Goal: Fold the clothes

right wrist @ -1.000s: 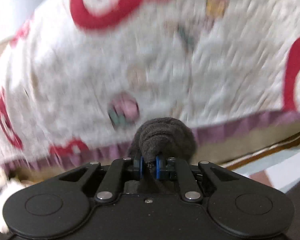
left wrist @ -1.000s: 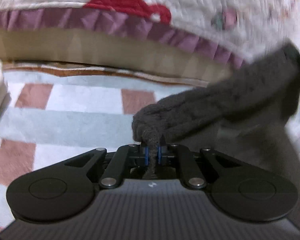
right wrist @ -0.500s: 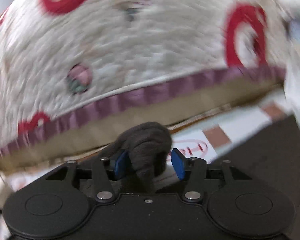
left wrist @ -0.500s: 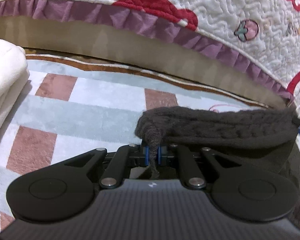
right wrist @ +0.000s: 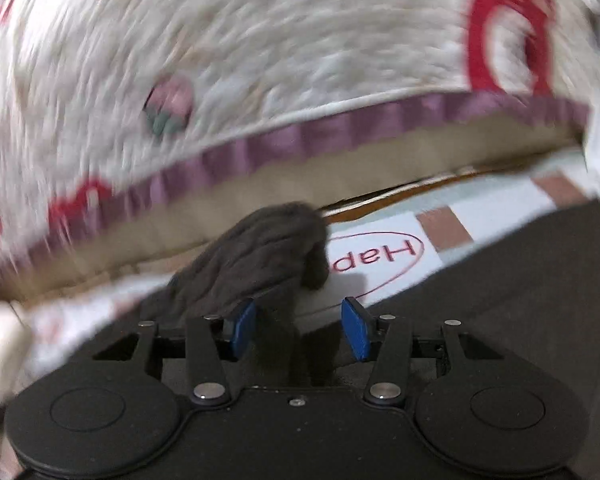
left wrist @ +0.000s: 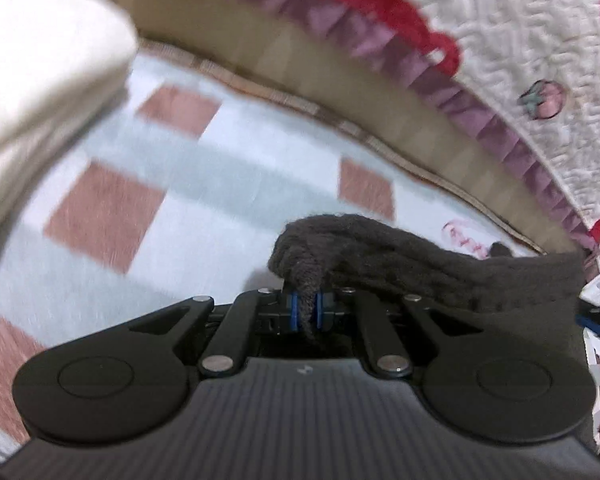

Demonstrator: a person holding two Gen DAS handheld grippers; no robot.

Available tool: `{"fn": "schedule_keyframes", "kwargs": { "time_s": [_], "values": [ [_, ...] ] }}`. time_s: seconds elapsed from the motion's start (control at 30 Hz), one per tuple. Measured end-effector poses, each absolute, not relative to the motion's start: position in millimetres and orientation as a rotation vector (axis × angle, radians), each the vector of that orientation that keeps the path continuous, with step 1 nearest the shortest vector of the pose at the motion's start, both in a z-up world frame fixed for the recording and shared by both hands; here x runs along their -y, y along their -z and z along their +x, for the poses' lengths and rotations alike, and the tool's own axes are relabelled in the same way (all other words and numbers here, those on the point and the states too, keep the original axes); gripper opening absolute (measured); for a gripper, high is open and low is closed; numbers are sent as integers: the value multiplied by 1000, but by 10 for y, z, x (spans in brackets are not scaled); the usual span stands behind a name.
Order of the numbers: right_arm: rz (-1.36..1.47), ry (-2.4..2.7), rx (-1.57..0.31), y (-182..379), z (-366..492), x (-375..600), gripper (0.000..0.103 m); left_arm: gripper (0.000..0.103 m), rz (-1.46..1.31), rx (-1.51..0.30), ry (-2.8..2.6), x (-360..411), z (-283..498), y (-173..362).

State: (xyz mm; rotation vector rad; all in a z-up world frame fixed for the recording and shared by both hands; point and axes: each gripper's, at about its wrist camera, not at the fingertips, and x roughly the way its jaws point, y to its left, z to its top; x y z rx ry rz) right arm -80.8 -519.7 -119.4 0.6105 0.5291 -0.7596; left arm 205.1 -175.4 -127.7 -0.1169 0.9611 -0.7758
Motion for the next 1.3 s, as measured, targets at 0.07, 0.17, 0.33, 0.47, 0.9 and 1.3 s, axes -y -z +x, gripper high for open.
{"fn": "schedule_keyframes", "kwargs": {
  "time_s": [0.07, 0.17, 0.33, 0.47, 0.9, 1.3],
  "values": [
    [550, 783, -590, 1223, -592, 5146, 54, 8, -73, -958, 784, 1804, 1990, 1277],
    [498, 634, -632, 1276, -324, 4961, 54, 8, -64, -993, 779, 1812, 1987, 1348],
    [466, 312, -692, 1340, 6, 4636, 62, 9, -131, -1043, 777, 1720, 2067, 1411],
    [598, 69, -653, 1293, -133, 4599, 60, 9, -133, -1053, 773, 1727, 2078, 1430],
    [1001, 622, -433, 1518, -1100, 5532, 72, 10, -104, -1055, 770, 1780, 2084, 1439],
    [565, 105, -726, 1246, -140, 4577, 18, 17, 91, -987, 783, 1892, 1963, 1375]
  ]
}}
